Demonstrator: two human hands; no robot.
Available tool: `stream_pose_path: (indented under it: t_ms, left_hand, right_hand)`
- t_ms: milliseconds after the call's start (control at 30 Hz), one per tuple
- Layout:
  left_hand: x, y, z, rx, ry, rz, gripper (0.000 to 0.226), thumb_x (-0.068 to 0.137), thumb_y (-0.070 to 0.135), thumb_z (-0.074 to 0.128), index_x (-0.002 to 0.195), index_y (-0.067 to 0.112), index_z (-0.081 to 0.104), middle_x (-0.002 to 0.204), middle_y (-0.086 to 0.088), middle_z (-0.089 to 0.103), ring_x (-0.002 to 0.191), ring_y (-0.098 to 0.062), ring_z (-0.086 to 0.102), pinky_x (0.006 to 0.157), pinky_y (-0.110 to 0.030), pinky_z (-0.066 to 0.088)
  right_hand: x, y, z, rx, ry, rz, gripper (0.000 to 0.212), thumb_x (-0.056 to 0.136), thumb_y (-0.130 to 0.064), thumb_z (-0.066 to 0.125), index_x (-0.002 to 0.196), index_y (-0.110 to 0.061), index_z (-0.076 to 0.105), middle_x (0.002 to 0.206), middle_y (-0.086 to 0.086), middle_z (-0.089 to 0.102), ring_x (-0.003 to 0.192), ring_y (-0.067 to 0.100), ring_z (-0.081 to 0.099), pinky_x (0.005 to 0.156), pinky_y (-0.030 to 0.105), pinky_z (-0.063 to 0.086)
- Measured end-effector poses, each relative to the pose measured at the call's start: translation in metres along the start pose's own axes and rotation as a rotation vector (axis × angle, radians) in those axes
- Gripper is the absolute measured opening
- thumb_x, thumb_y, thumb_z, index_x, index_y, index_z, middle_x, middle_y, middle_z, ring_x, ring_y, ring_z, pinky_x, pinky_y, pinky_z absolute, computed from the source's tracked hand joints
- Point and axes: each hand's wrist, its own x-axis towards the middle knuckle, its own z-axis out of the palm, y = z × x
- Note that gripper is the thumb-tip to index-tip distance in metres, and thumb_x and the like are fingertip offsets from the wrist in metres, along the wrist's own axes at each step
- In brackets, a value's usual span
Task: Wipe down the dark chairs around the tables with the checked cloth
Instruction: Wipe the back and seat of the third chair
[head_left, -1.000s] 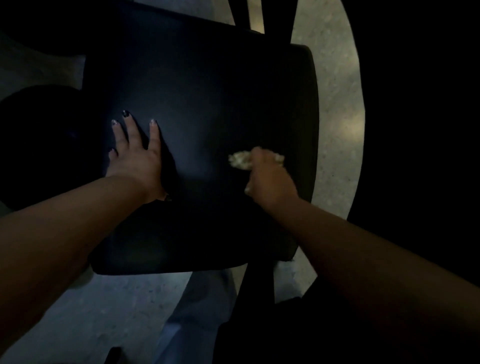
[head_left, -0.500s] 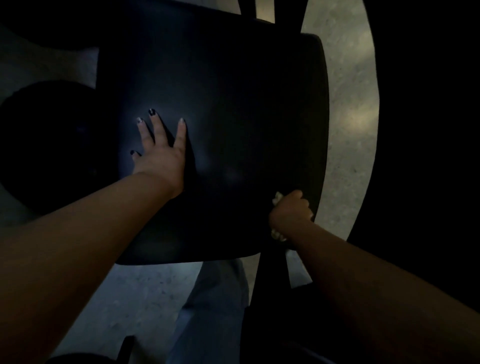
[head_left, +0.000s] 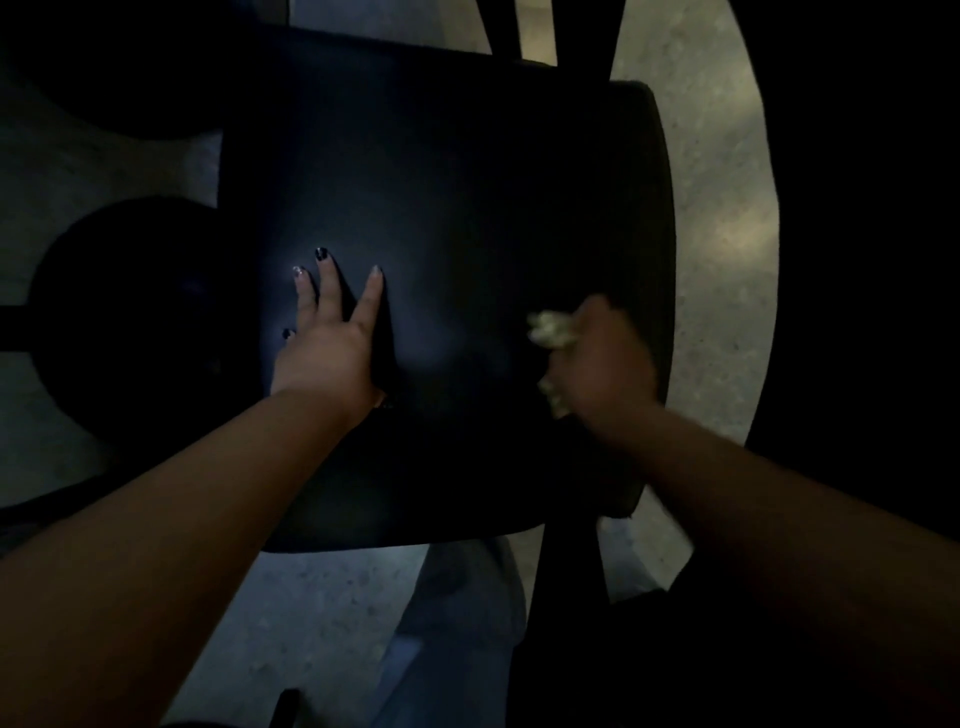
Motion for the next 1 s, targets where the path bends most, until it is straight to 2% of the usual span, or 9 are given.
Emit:
stream_pose_path:
  t_ms: [100,200,400,467,533,633,767,867,1000]
  left_hand:
    - [0.0,0.003,0.001,0.018,0.013,-0.011,0.123,0.076,0.025,0.08,0.152,0.033,-0.016,0.155,-0.01,-0.033,0.145,-0.033,-0.022,0.111,-0.053,0.028]
    - [0.0,0.005,0.002,0.008,0.023,-0.029,0.122,0.077,0.021,0.08,0.152,0.033,-0.016,0.156,-0.01,-0.032,0.145,-0.034,-0.022,0.112,-0.053,0.027]
    - [-0.004,-0.004,0.004,-0.047,0.06,-0.031,0.125,0.071,0.031,0.084,0.154,0.032,-0.01,0.157,-0.005,-0.03,0.147,-0.026,-0.02,0.113,-0.058,0.022]
    - [-0.005,-0.013,0.007,-0.054,0.093,-0.101,0.131,0.066,0.044,0.084,0.153,0.032,-0.013,0.155,-0.004,-0.035,0.146,-0.027,-0.022,0.11,-0.067,0.018]
    - [-0.006,-0.022,0.011,-0.128,0.098,-0.165,0.138,0.058,0.055,0.085,0.15,0.039,-0.016,0.154,-0.003,-0.036,0.145,-0.034,-0.022,0.108,-0.071,0.02]
    - [-0.004,-0.029,0.017,-0.252,0.103,-0.161,0.14,0.053,0.056,0.087,0.147,0.048,-0.017,0.156,0.0,-0.033,0.145,-0.036,-0.022,0.109,-0.068,0.024]
    - [-0.001,-0.031,0.019,-0.28,0.121,-0.144,0.14,0.052,0.055,0.088,0.147,0.048,-0.015,0.156,-0.001,-0.033,0.144,-0.037,-0.023,0.111,-0.065,0.023]
    - [-0.001,-0.032,0.019,-0.289,0.095,-0.129,0.139,0.055,0.053,0.087,0.148,0.047,-0.016,0.155,-0.002,-0.035,0.143,-0.039,-0.025,0.113,-0.065,0.019]
    - [-0.002,-0.042,0.012,-0.284,0.023,-0.07,0.14,0.058,0.04,0.089,0.15,0.039,-0.015,0.154,-0.007,-0.037,0.141,-0.042,-0.027,0.115,-0.063,0.011]
  right_hand:
    - [0.026,0.025,-0.015,-0.004,0.121,0.001,0.035,0.087,-0.012,0.055,0.121,-0.01,0.046,0.126,0.016,0.042,0.096,0.037,0.055,0.07,0.033,0.037]
    - [0.009,0.013,0.019,-0.067,0.11,-0.094,0.035,0.086,-0.013,0.055,0.12,-0.008,0.047,0.129,0.017,0.04,0.106,0.036,0.05,0.079,0.035,0.042]
    - [-0.064,-0.022,0.074,-0.219,-0.44,-0.89,0.043,0.077,-0.009,0.061,0.119,-0.009,0.053,0.125,0.015,0.044,0.095,0.037,0.058,0.065,0.037,0.047]
    - [-0.051,-0.023,0.065,-0.309,-0.438,-1.073,0.041,0.074,-0.014,0.062,0.114,-0.012,0.058,0.12,0.014,0.051,0.084,0.034,0.062,0.053,0.032,0.046]
    - [-0.018,-0.025,0.046,-0.241,-0.218,-1.007,0.033,0.075,-0.015,0.057,0.108,-0.013,0.063,0.114,0.015,0.056,0.08,0.033,0.064,0.051,0.033,0.048]
    - [0.062,-0.021,0.003,-0.055,0.172,-0.451,0.034,0.087,-0.015,0.053,0.12,-0.009,0.052,0.129,0.017,0.043,0.099,0.038,0.056,0.08,0.041,0.046]
    - [0.094,-0.033,-0.002,-0.033,0.337,-0.175,0.039,0.086,-0.015,0.049,0.123,-0.002,0.045,0.133,0.02,0.04,0.109,0.039,0.05,0.086,0.042,0.042]
    - [0.031,-0.049,0.057,-0.144,0.286,-0.386,0.039,0.078,-0.016,0.05,0.116,-0.006,0.048,0.124,0.019,0.047,0.105,0.038,0.052,0.079,0.042,0.051]
    - [-0.06,-0.043,0.098,-0.183,-0.11,-0.884,0.038,0.069,-0.016,0.057,0.106,-0.012,0.051,0.11,0.016,0.051,0.071,0.035,0.061,0.049,0.035,0.053]
